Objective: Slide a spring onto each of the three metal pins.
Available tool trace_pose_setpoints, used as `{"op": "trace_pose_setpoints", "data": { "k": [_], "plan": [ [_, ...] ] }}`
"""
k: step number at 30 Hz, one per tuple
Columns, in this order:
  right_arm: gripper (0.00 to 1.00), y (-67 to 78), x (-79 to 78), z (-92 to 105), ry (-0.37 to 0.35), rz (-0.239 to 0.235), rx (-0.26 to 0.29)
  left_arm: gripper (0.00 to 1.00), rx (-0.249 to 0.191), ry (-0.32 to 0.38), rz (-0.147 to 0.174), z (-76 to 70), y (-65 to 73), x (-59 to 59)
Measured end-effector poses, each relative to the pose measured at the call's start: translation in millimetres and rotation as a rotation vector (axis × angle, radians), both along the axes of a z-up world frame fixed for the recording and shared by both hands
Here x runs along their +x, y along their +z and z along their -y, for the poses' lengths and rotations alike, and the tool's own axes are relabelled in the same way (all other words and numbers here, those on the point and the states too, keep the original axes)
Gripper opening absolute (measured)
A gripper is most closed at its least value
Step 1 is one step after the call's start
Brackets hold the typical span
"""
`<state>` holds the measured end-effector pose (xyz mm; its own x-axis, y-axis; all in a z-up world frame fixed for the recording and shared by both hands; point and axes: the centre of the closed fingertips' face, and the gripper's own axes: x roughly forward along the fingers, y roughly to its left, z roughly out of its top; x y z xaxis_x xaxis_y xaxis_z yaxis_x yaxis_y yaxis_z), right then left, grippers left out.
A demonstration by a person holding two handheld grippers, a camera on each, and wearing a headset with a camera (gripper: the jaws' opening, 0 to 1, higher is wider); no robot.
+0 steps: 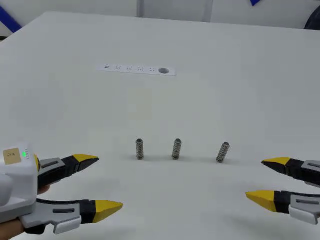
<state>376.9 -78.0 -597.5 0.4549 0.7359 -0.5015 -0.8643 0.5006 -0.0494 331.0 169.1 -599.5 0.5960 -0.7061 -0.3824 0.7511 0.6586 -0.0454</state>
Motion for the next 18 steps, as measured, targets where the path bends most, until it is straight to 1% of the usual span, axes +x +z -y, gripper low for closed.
{"op": "trace_pose_setpoints", "data": {
  "k": [2,6,8,11,13,18],
  "plan": [
    [0.53,-0.8,0.6,0.5,0.002,0.0,-0.005,0.68,0.001,0.003,-0.003,-0.7,-0.8,-0.6],
    [0.58,0.4,1.0,-1.1,0.013,0.004,0.008,0.68,0.001,0.009,-0.007,-1.4,-1.1,-1.0],
    [0.58,-0.2,2.7,0.3,0.012,0.01,0.002,0.68,0.001,0.011,-0.007,-1.4,-0.9,-0.8],
    [0.59,1.8,3.2,-0.7,0.01,0.016,0.016,0.68,0.0,0.012,-0.007,-1.3,-0.6,-0.9],
    [0.59,1.9,3.8,-0.3,0.008,0.021,0.014,0.68,-0.001,0.013,-0.008,-1.9,-1.0,-1.1],
    [0.61,1.5,3.6,-0.7,0.007,0.021,0.016,0.68,-0.006,0.017,-0.009,-2.1,-2.0,-0.6]
  ]
}}
